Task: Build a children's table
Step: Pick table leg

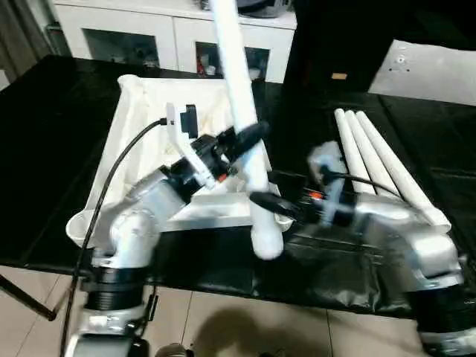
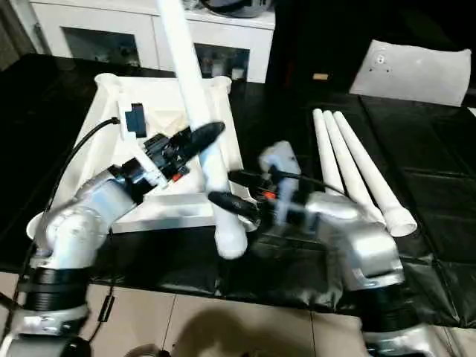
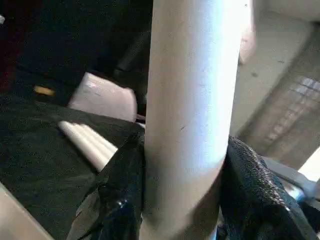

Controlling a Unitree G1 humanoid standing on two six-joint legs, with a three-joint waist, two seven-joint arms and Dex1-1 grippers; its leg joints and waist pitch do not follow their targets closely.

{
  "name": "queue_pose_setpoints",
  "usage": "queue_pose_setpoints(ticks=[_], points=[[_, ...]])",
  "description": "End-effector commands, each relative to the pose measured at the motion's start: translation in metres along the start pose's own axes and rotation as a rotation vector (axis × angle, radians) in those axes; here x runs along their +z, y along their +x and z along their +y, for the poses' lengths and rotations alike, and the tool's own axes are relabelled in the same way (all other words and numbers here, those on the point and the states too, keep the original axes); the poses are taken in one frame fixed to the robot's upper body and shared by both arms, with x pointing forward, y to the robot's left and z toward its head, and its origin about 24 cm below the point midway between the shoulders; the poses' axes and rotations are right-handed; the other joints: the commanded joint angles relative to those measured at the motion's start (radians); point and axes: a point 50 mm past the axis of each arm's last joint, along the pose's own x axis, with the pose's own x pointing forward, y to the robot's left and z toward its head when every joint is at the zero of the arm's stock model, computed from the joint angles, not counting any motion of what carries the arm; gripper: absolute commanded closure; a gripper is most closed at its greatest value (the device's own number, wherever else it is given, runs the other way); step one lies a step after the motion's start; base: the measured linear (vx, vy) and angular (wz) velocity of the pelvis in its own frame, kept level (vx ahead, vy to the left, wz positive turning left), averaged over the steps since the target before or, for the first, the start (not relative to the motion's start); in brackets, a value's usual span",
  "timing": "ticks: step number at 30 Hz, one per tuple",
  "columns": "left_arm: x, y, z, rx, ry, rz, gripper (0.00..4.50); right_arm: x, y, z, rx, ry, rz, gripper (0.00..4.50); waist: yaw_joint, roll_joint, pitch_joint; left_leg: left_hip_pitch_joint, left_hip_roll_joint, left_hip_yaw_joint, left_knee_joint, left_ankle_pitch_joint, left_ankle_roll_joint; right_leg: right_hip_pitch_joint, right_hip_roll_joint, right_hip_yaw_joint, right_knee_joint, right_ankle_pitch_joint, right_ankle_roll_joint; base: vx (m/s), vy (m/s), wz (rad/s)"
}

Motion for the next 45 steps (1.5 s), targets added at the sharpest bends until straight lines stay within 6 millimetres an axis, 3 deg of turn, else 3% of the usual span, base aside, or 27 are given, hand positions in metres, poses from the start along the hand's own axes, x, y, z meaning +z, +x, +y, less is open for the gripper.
queue_pose_setpoints(ticks=[1,7,8,10,17,29,33,36,45], points=[[0.007,0.007,-0.014,-0.119,-0.003,-0.005,2.75,0.0,-0.003,0.0,0.02,0.001,0.021,1.16,0.005,-0.003,-0.071,0.005,0.045,-0.011,-0.06,-0.093,0.045,0.062,-0.073,0.046,-0.072,-0.131,-0.192,0.0,0.0,0.0],[0.008,0.008,-0.022,-0.199,-0.015,0.002,2.75,-0.006,-0.003,0.005,0.111,0.065,0.036,1.55,0.005,-0.005,-0.07,0.005,0.047,-0.012,-0.06,-0.103,0.046,0.061,-0.074,0.046,-0.076,-0.159,-0.193,0.0,0.0,0.0],[0.008,0.008,-0.022,-0.204,-0.019,0.0,2.75,-0.006,-0.003,0.006,0.119,0.07,0.038,1.84,0.005,-0.005,-0.07,0.005,0.047,-0.011,-0.06,-0.103,0.046,0.06,-0.074,0.046,-0.077,-0.163,-0.191,0.0,0.0,0.0],[0.009,0.008,-0.023,-0.214,-0.021,-0.004,2.75,-0.009,-0.001,0.007,0.131,0.078,0.045,1.94,0.004,-0.01,-0.07,0.004,0.047,-0.011,-0.06,-0.105,0.042,0.061,-0.074,0.046,-0.078,-0.181,-0.183,0.0,0.0,0.0],[0.011,0.006,-0.026,-0.244,-0.027,-0.012,2.75,-0.013,0.003,0.008,0.145,0.092,0.051,2.47,0.005,-0.009,-0.07,0.005,0.047,-0.012,-0.061,-0.098,0.038,0.059,-0.074,0.046,-0.077,-0.19,-0.174,0.0,0.0,0.0],[0.011,0.005,-0.022,-0.223,-0.007,0.003,2.75,-0.013,0.007,0.01,0.141,0.09,0.038,2.64,0.005,-0.005,-0.071,0.004,0.046,-0.013,-0.062,-0.101,0.031,0.059,-0.073,0.046,-0.077,-0.179,-0.174,0.0,0.0,0.0],[0.01,0.007,-0.015,-0.127,0.031,0.007,2.75,-0.008,0.01,0.007,0.086,0.069,-0.009,2.64,0.004,-0.006,-0.07,0.004,0.047,-0.013,-0.062,-0.105,0.028,0.059,-0.075,0.046,-0.078,-0.185,-0.173,0.0,0.0,0.0],[0.01,0.007,-0.013,-0.107,0.027,0.001,2.05,-0.005,0.012,0.005,0.056,0.055,-0.028,2.64,0.004,-0.004,-0.071,0.006,0.047,-0.013,-0.062,-0.101,0.023,0.058,-0.074,0.046,-0.076,-0.172,-0.173,0.0,0.0,0.0],[0.008,0.007,-0.004,0.073,0.147,-0.022,1.57,0.009,0.027,0.004,-0.098,-0.005,-0.13,2.65,0.002,-0.003,-0.071,0.005,0.048,-0.013,-0.065,-0.107,0.012,0.057,-0.074,0.047,-0.078,-0.178,-0.157,0.0,0.0,0.0]])
